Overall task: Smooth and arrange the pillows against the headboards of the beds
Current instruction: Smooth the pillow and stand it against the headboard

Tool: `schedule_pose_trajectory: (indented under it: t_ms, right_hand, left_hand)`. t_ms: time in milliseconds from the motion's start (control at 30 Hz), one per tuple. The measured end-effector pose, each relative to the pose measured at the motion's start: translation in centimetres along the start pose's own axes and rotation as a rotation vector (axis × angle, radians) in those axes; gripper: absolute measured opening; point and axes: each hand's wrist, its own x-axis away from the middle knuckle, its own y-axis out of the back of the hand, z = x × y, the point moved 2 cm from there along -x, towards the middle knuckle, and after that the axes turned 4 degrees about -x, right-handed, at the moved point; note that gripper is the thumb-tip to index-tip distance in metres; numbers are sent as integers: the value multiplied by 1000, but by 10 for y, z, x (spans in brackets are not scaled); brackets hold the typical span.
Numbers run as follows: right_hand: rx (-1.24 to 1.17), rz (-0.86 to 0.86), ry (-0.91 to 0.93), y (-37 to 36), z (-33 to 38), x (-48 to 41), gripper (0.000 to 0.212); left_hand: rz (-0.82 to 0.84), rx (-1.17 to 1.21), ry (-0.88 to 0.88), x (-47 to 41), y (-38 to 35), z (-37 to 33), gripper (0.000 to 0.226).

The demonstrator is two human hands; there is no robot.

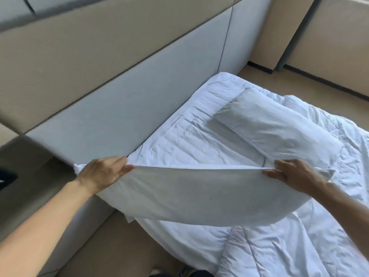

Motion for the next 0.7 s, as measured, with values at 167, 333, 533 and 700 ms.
schedule_pose_trajectory:
  t_ms: [167, 333, 533, 700]
  right_hand:
    - [17, 79, 67, 41, 42, -91, 63]
    - [82, 58, 200, 70, 77, -188, 72]
    - [119, 99, 280, 63, 98, -313, 76]
    - [150, 111, 389, 28, 111, -412, 80]
  left_hand:
    - [-41, -22, 160, 42, 45, 36, 63]
    - [-77, -50, 290, 54, 69, 65, 69]
    - [-44, -80, 446, 49, 58, 87, 66]
    - [9, -127, 605, 47, 26, 97, 55]
